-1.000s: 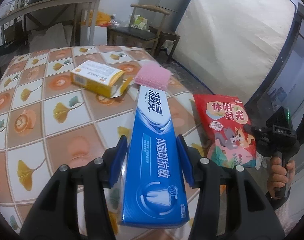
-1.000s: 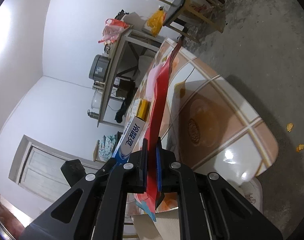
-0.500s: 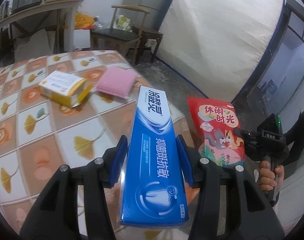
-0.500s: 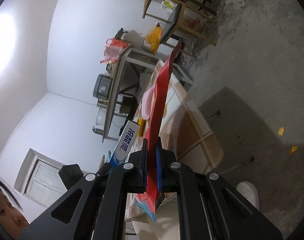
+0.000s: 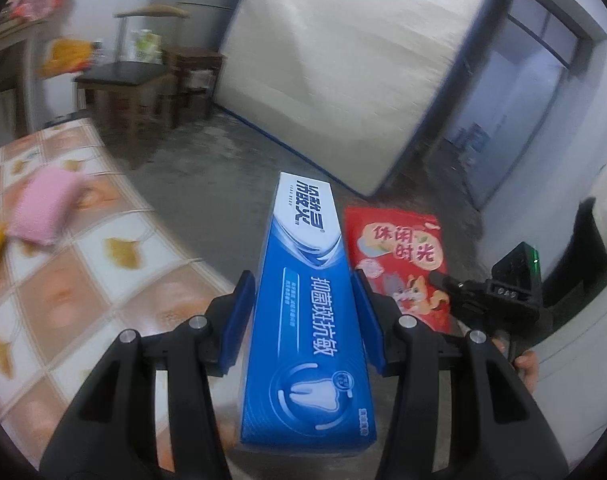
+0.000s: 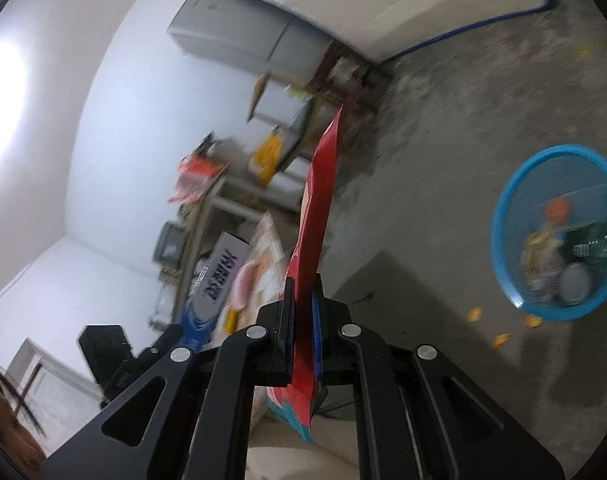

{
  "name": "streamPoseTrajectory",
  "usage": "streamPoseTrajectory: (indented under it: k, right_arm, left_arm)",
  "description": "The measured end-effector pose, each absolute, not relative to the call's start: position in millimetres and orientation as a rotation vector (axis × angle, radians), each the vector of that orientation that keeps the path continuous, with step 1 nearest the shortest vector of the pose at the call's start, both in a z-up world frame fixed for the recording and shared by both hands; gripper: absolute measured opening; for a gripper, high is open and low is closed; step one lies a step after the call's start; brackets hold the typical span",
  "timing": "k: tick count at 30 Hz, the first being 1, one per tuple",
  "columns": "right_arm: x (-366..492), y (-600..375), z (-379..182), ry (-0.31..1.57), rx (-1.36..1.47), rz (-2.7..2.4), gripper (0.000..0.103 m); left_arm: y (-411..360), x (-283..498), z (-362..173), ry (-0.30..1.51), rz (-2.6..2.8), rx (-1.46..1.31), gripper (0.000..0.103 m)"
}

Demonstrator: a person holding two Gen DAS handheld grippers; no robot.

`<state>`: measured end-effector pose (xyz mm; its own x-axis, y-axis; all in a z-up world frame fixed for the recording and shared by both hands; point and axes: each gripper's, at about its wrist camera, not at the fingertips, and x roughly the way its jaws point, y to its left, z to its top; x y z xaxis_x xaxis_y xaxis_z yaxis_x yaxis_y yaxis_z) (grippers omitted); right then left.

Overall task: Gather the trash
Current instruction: 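Carry the toothpaste box and snack bag over the wastebasket, then open both tools to drop the box and bag into the wastebasket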

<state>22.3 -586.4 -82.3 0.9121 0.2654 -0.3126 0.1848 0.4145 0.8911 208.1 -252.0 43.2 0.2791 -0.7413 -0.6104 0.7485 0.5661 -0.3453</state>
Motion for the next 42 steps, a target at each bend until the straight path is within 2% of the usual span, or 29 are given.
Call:
streamPoseTrajectory:
  k: [5,11,23,25,26,28,34,40,42]
  right_arm:
    - [-8,-620,-111,0.474,1.152,-0.109,0.007]
    - [-14,-646,-150,0.546,1.129,-0.267,0.007]
    - [37,-686,-229,0.742,0.980,-0.454,0.008]
    - [51,-690,-255,0.794,0.963,-0.458,0.011]
    - [55,-693,-266,0.820,0.963,-0.458,0.015]
    - [61,-698,-293,0.905,0.959,-0.522,0.024]
    - [36,-704,-290,0.827,0.987,-0.586,0.039]
    - [20,-699,-241,0.695,0.867,-0.632,0.039]
    - [34,-690,-223,0.687,0.783,-0.590,0.035]
  left_arm:
    - [-324,193,14,0.864,-1.068,0.043,0.047]
    - [-410,191,-54,0.979,-1.096,0.071,0.047]
    - [-533,227,-196,1.203,-1.063,0.154,0.047]
    - [-544,232,-224,1.254,-1.017,0.203,0.056]
    - [-546,237,-234,1.274,-0.988,0.211,0.066]
    - [-542,247,-243,1.299,-0.953,0.178,0.067]
    - [-519,240,-225,1.237,-0.996,0.152,0.069]
    - [-490,214,-161,1.136,-1.122,0.122,0.069]
    - [-472,201,-132,1.095,-1.172,0.101,0.069]
